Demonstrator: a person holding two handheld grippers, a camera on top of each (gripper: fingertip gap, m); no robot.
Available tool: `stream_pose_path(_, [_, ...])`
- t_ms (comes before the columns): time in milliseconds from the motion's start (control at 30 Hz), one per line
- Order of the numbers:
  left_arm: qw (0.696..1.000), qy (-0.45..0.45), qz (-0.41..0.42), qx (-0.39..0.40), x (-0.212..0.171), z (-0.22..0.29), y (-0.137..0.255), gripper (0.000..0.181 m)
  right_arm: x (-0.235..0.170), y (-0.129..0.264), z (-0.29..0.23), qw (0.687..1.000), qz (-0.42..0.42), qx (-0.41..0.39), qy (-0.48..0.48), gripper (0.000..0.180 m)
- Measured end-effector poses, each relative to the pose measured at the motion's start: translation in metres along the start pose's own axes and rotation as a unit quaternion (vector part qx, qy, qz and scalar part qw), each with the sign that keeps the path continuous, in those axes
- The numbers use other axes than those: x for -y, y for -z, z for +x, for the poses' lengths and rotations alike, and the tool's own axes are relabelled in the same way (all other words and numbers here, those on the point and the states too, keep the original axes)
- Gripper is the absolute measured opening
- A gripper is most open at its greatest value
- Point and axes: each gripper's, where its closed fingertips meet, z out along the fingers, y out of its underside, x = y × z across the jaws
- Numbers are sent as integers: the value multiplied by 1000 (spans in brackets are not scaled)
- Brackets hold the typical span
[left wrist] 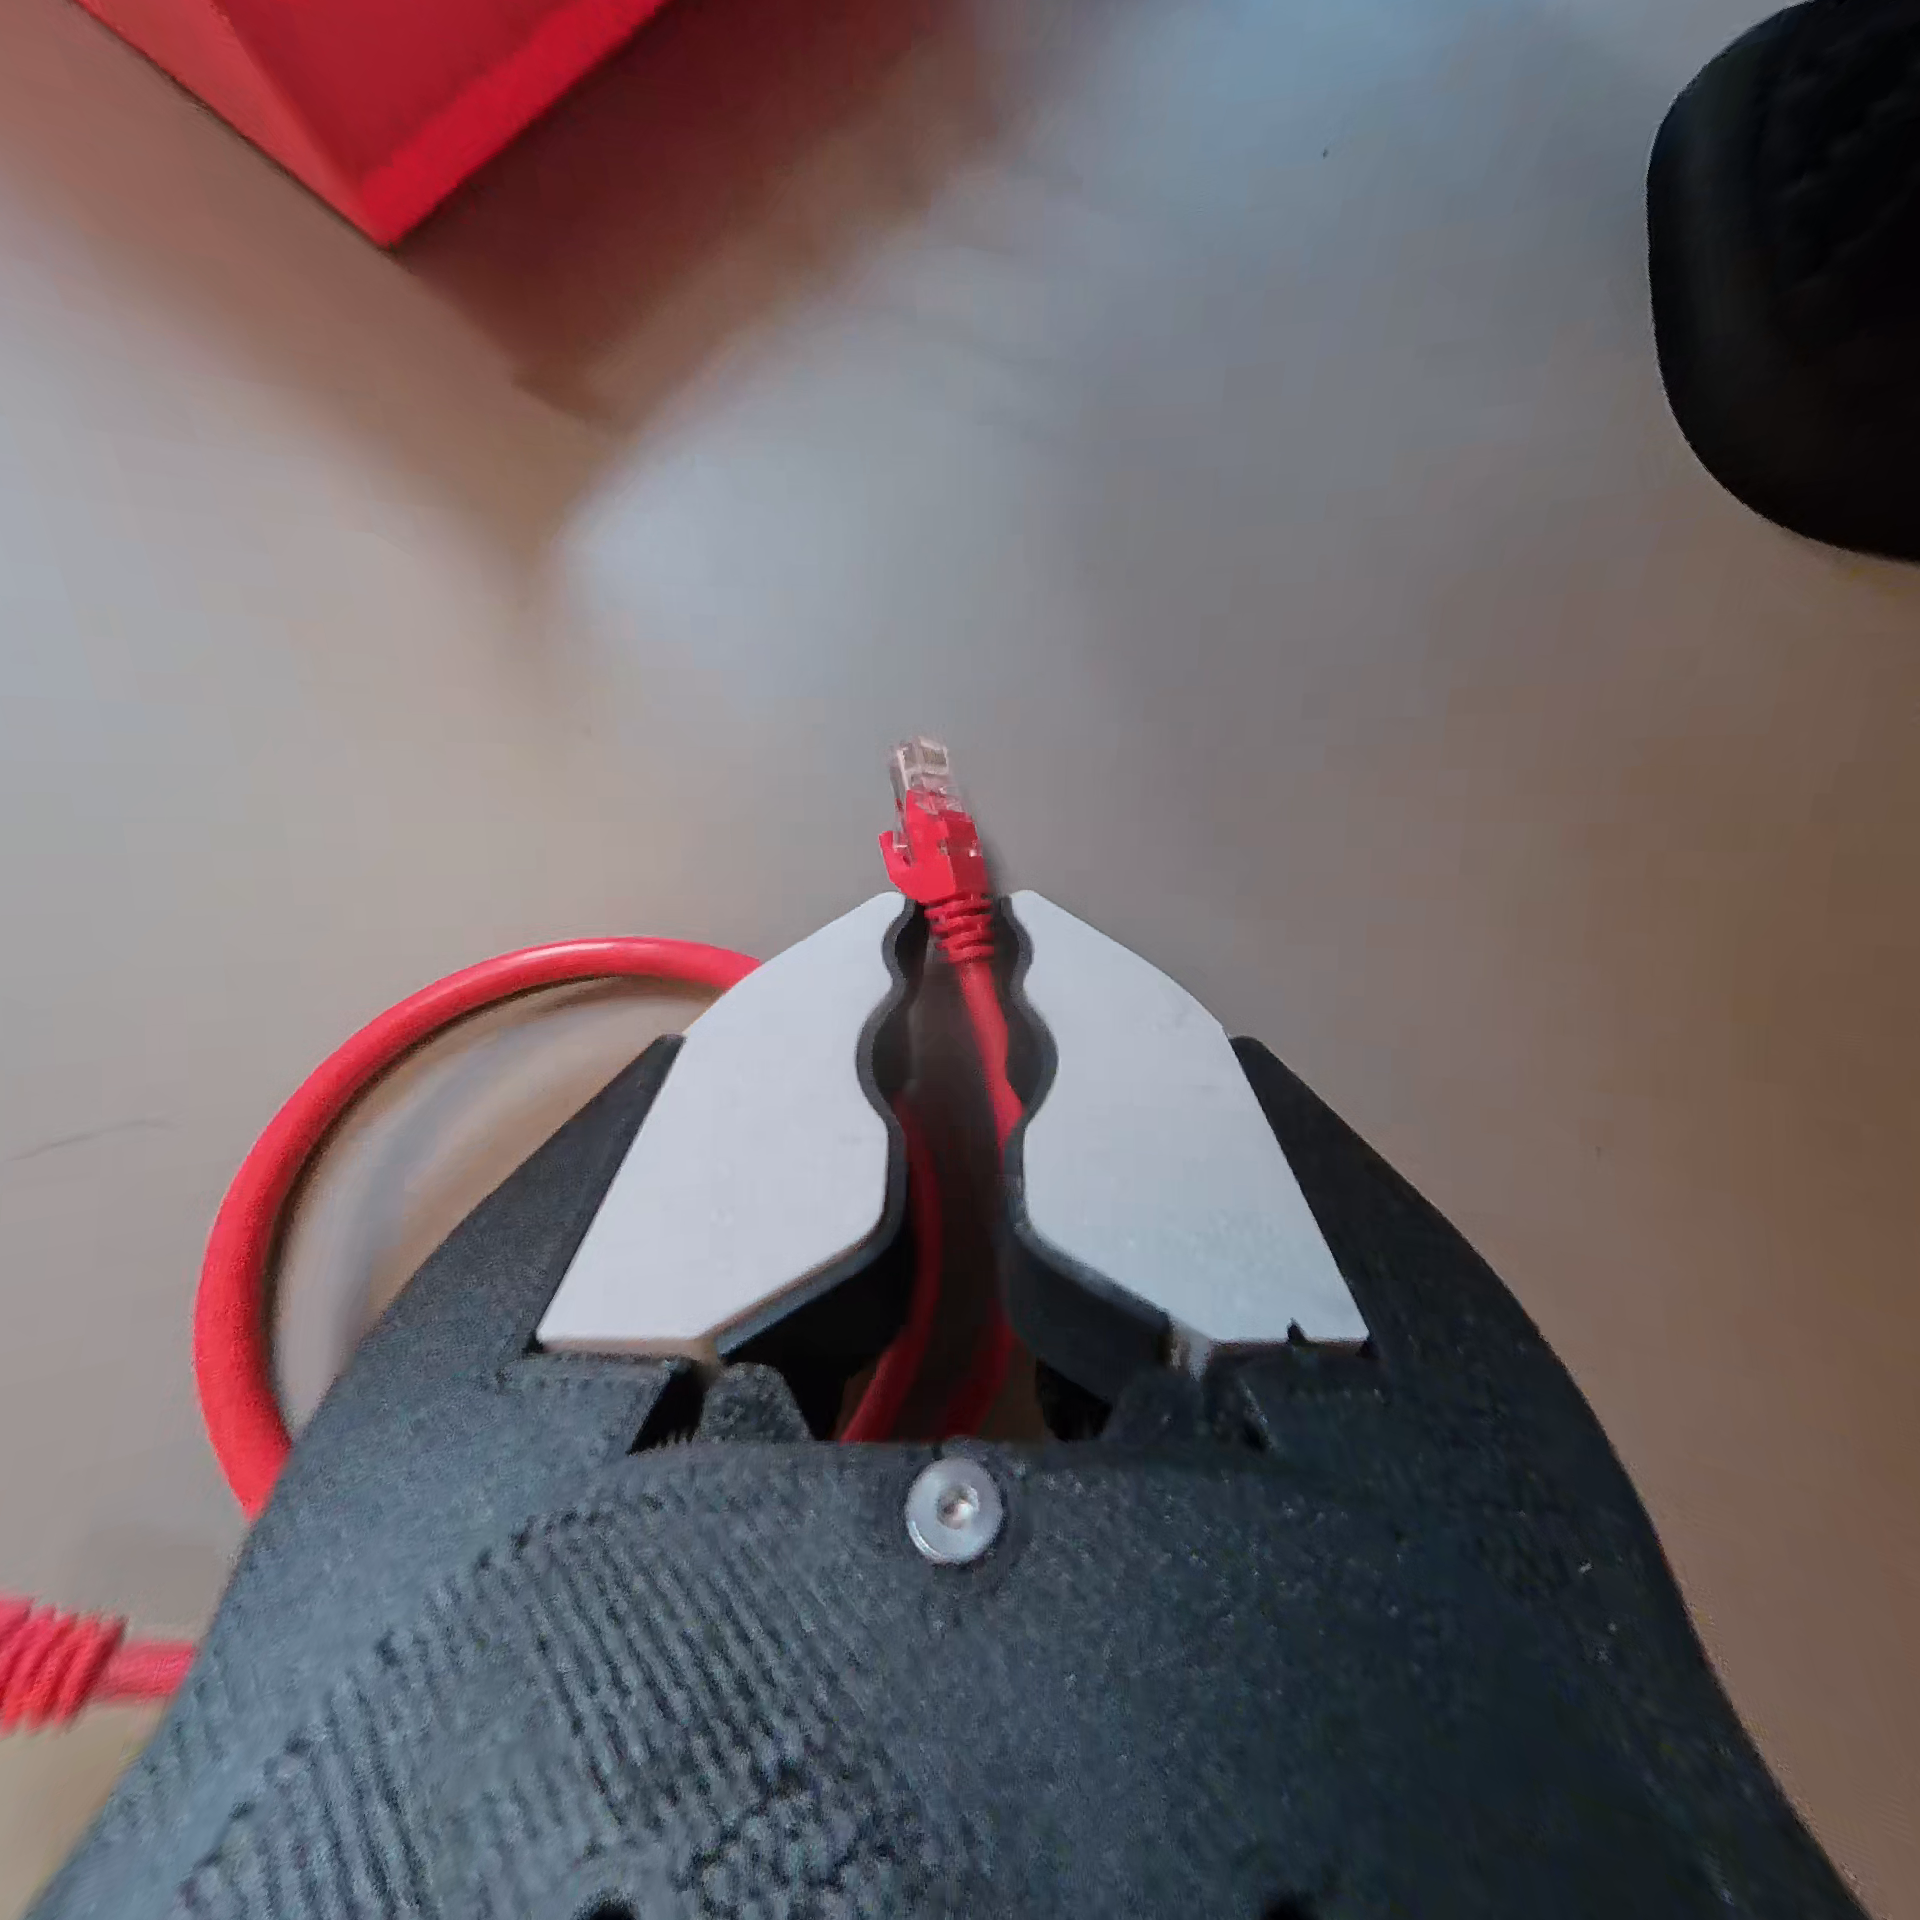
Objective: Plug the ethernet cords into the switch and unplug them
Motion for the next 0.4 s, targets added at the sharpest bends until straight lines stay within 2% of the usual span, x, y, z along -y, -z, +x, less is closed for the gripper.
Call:
stream_pose_path(33, [1000,-9,10,18,1,-6,4,12,-2,-1,0,1000,-4,2,2,33])
stream_pose_path(233, [980,-77,59,172,18,-53,64,12,-27,-4,-21,995,-64,71,27,32])
stream_pose_path(400, [968,-100,82,216,33,-58,105,11,-50,-14,-29,989,-88,116,-13,32])
